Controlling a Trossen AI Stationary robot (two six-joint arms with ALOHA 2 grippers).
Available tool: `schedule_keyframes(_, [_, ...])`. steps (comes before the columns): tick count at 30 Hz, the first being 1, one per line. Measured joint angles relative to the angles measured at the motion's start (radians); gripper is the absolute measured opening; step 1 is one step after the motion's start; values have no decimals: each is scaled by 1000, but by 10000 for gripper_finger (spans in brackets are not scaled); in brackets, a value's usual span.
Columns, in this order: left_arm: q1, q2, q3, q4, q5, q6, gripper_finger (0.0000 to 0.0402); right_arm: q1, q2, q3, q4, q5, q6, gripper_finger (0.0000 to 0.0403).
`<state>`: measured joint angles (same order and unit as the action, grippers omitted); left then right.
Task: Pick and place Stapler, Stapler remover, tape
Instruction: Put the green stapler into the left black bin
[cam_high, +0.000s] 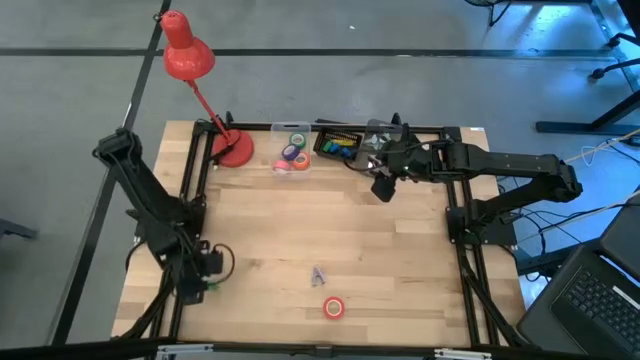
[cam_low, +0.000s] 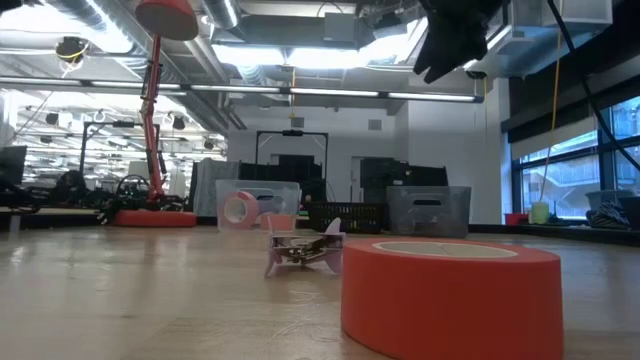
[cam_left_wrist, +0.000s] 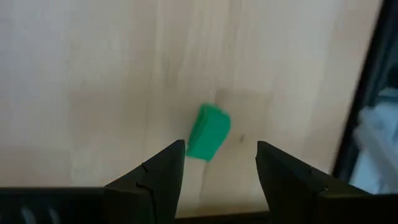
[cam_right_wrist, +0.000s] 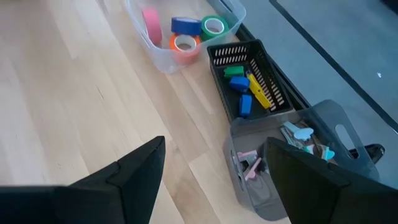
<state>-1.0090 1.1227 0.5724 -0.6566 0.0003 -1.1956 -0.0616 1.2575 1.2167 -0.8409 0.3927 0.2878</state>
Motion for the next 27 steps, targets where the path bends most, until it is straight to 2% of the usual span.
schedule_keyframes(7, [-56,138,0,6,41,14,189,0,0,0,58,0,-27,279])
schedule_keyframes(14, [-59,213,0,55,-5,102,189,0,0,0,74,0,-42,279])
schedule_keyframes(21, [-60,233,3,58,-56,158,186,0,0,0,74,0,-37,279])
schedule_keyframes(24, [-60,233,3,53,-67,184,162,0,0,0,74,0,-36,279])
schedule_keyframes(27, [-50,234,2,49,-79,242,113,0,0,0,74,0,-34,279])
